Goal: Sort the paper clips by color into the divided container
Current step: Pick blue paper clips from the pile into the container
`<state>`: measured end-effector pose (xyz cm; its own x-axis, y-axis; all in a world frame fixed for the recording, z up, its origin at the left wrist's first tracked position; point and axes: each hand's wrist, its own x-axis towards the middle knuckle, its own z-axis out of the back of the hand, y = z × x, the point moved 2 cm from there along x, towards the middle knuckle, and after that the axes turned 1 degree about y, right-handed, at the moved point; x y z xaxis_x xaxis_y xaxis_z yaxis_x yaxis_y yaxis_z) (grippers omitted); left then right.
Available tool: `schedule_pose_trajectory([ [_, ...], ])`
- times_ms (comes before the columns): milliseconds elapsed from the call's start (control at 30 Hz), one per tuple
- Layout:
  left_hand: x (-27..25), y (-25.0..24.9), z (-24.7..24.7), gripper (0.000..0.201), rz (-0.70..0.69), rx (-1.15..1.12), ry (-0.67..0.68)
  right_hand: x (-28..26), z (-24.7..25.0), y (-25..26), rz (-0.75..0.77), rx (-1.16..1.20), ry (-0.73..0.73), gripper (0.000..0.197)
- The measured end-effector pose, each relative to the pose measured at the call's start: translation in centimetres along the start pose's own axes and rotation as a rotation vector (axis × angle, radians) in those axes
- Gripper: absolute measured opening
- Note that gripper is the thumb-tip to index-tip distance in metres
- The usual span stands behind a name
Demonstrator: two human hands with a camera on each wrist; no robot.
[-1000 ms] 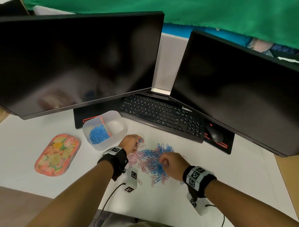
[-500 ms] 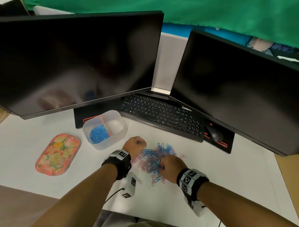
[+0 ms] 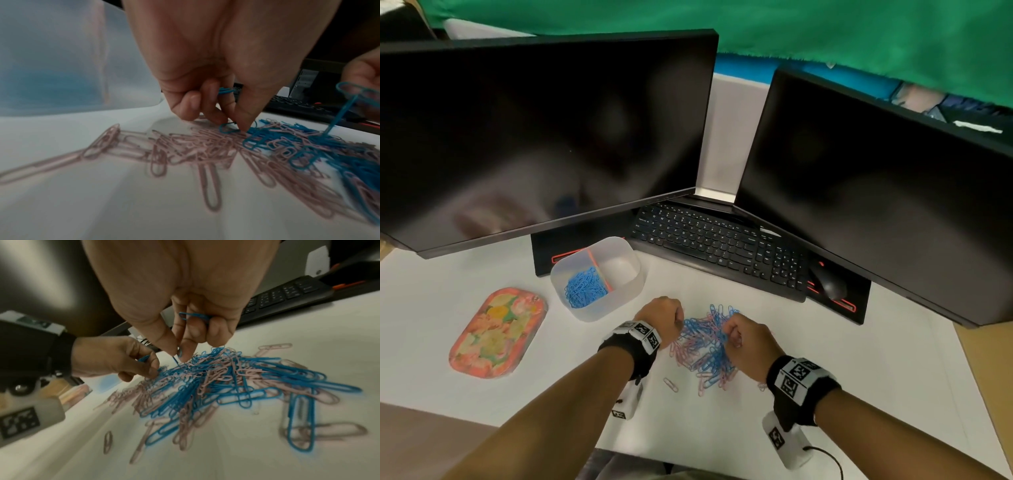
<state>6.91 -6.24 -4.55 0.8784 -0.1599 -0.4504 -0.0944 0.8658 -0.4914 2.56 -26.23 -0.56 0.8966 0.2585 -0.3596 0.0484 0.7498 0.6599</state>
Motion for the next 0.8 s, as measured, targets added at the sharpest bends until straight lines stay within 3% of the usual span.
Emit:
schedule_pose_trajectory([
  [133,-0.4,0.1,0.1,0.014,-0.004,-0.159,-0.069,0.0,1.0,0.4,-0.011,0.166,0.041,0.033],
  [300,-1.3,-0.1,0.9,0.024,0.011,-0.417,-0.098,0.5,1.9,1.4,-0.095,0.526,0.054,0.027],
  [467,-2.9,-0.9,2.6,0.031,0.139,-1.159,-0.016,1.7,1.1,3.1,-0.212,0.941,0.061,0.014],
  [600,-5.2,-0.8,4.7,0.024,0.188,-1.556,0.026,2.8,-0.1,6.0,-0.272,1.162,0.198,0.01],
  [700,-6.8,0.1,6.7,0.019,0.191,-1.654,-0.032,3.9,-1.0,8.7,-0.287,1.208,0.31,0.008],
  [800,-7.3,2.2,8.7,0.027,0.27,-1.646,-0.171,5.2,-2.0,11.7,-0.317,1.142,0.371,0.01],
])
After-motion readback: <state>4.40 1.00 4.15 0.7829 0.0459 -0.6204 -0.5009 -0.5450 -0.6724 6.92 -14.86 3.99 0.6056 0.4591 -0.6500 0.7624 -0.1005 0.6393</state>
